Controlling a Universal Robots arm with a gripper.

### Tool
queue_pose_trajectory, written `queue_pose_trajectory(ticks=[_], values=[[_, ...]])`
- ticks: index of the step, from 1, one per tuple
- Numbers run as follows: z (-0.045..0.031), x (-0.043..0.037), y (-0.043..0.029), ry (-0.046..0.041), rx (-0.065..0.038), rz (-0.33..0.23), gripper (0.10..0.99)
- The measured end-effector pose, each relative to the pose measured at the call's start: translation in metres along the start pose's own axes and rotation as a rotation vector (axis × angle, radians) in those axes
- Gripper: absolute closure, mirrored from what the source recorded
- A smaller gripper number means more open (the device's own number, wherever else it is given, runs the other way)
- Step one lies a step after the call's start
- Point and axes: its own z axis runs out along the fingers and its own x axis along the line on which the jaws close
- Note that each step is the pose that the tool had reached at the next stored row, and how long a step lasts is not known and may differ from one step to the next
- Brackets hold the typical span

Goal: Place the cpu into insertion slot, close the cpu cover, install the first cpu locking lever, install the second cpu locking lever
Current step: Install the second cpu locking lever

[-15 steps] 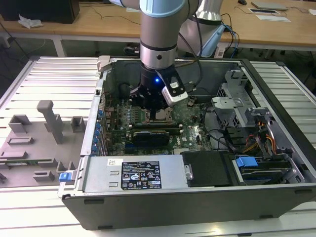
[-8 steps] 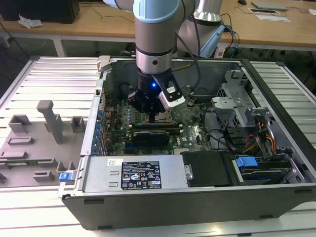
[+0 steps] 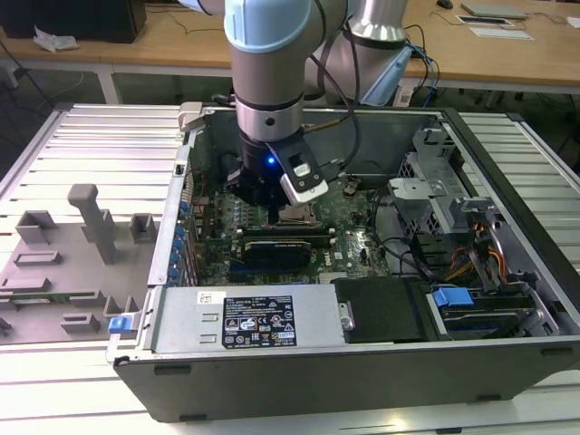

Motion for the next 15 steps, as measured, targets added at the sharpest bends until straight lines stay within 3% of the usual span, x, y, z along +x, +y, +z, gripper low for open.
queue_pose_trajectory(ticks=[5, 8, 15], values=[[0.0018, 0.0083, -0.0065, -0.0072, -0.040, 0.001, 0.980], [0.0033, 0.0085, -0.0077, -0.0073, -0.058, 0.001, 0.980], [0.0081, 0.0086, -0.0129, -0.0054, -0.076, -0.013, 0.980]])
